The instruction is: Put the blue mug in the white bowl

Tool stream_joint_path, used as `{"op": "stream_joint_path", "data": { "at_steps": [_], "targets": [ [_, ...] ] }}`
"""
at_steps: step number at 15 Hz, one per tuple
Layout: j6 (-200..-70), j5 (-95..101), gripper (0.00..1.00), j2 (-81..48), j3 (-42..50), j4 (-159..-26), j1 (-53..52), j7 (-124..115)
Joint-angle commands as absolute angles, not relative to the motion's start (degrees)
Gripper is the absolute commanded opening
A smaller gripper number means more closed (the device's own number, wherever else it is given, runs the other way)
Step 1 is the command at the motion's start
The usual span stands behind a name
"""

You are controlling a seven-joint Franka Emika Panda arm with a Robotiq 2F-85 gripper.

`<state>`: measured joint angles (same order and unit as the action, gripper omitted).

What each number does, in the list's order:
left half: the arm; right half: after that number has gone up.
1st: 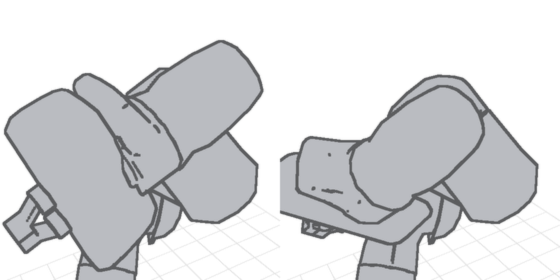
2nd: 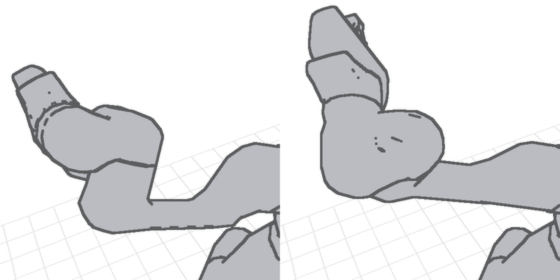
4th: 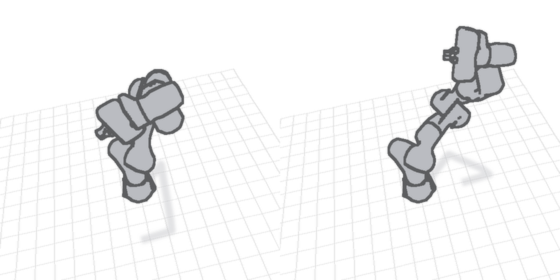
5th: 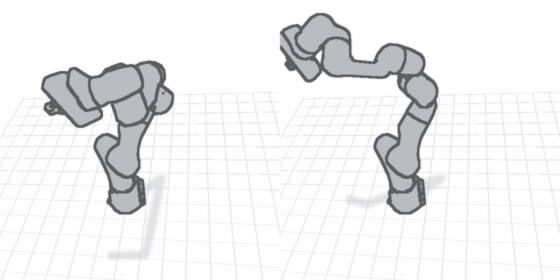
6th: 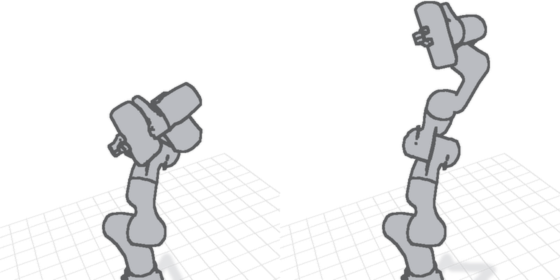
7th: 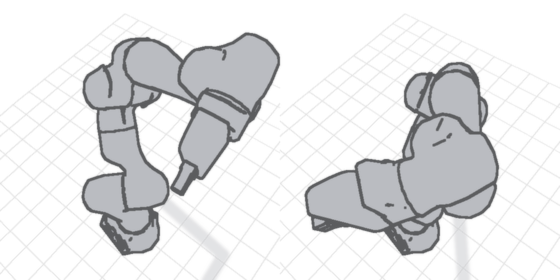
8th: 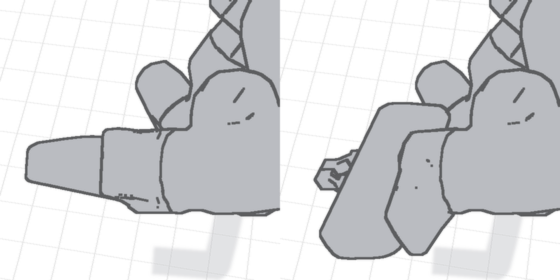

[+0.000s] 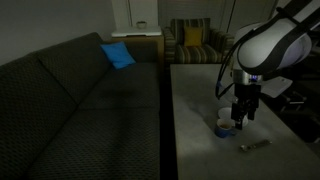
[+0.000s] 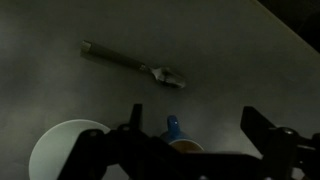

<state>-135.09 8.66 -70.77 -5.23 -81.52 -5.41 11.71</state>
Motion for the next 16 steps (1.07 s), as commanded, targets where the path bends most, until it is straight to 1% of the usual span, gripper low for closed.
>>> {"op": "stream_joint_path", "data": {
  "at_steps": [1, 11, 12, 13, 14, 16],
  "targets": [
    [-135.7, 8.3, 1.0, -75.5, -4.6, -76.5, -5.4, 11.8],
    [-134.8, 8.0, 1.0, -87.6, -3.6, -61.2, -6.3, 10.0],
    [-136.4, 7.9, 1.0, -84.6, -3.5, -65.7, -6.0, 9.9],
    [-136.1, 7.9, 1.0, -85.2, -3.6, -64.9, -6.0, 10.0],
    [-136.0, 7.9, 0.96, -85.2, -3.6, -64.9, -6.1, 9.9],
    [-135.9, 8.0, 0.71, -85.1, -3.6, -64.9, -6.3, 10.0]
  ]
}}
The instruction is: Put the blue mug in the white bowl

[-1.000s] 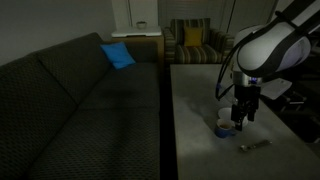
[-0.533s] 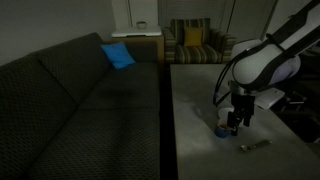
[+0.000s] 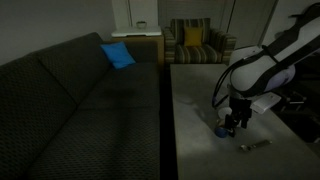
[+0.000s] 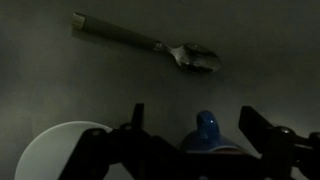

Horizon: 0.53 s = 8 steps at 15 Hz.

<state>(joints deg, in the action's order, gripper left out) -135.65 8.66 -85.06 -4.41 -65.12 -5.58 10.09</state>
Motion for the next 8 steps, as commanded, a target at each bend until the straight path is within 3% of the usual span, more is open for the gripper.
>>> {"op": "stream_joint_path", "data": {
  "at_steps": [1, 8],
  "targets": [
    [-135.8, 8.0, 0.7, -85.0, -3.6, -65.0, -6.3, 10.1],
    [-135.6, 8.1, 0.21, -85.0, -3.7, -65.2, -6.7, 10.3]
  ]
}}
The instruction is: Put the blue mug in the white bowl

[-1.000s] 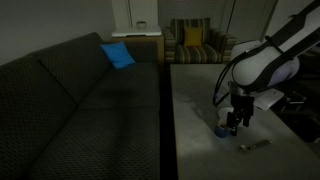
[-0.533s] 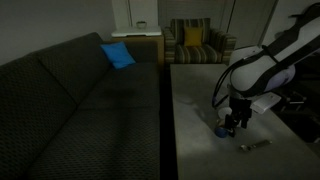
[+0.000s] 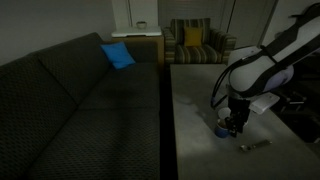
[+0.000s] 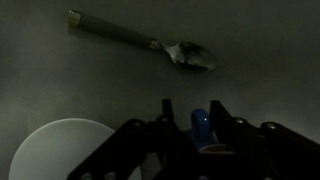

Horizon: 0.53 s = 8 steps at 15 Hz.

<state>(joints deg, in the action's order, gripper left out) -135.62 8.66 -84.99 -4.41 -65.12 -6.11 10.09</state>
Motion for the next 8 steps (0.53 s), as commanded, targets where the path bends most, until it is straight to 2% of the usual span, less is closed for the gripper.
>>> {"op": "stream_joint_path", "data": {
  "at_steps": [1, 3, 8],
  "targets": [
    [-135.6, 8.1, 0.13, -85.0, -3.7, -65.2, -6.8, 10.3],
    [-135.6, 8.1, 0.01, -85.0, -3.8, -65.3, -6.9, 10.4],
    [-135.4, 8.2, 0.03, -85.0, -3.9, -65.4, -7.1, 10.9]
  ]
}}
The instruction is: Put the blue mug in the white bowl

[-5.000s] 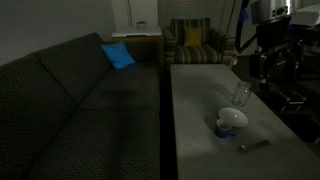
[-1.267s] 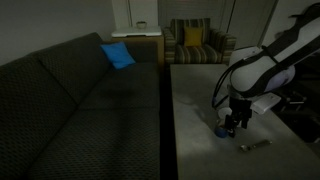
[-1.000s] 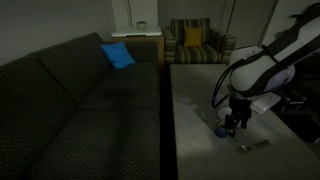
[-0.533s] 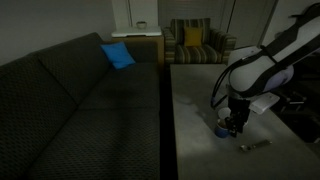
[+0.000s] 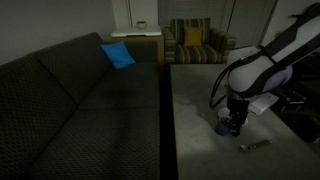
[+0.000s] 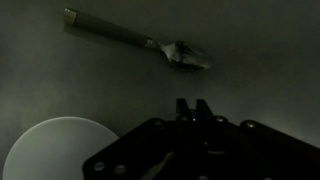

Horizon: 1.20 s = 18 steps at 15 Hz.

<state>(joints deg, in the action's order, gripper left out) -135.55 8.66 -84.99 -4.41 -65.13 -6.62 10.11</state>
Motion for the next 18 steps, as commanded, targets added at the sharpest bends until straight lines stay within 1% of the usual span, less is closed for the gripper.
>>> {"op": "stream_joint_path", "data": {
  "at_steps": [1, 8, 18],
  "targets": [
    [-135.3, 8.2, 0.03, -85.0, -3.9, -65.4, -7.1, 10.9],
    [-136.8, 9.6, 0.03, -84.3, -2.2, -64.2, -8.3, 8.3],
    [-138.1, 12.5, 0.03, -81.9, 5.9, -65.7, -11.8, -2.4]
  ]
}}
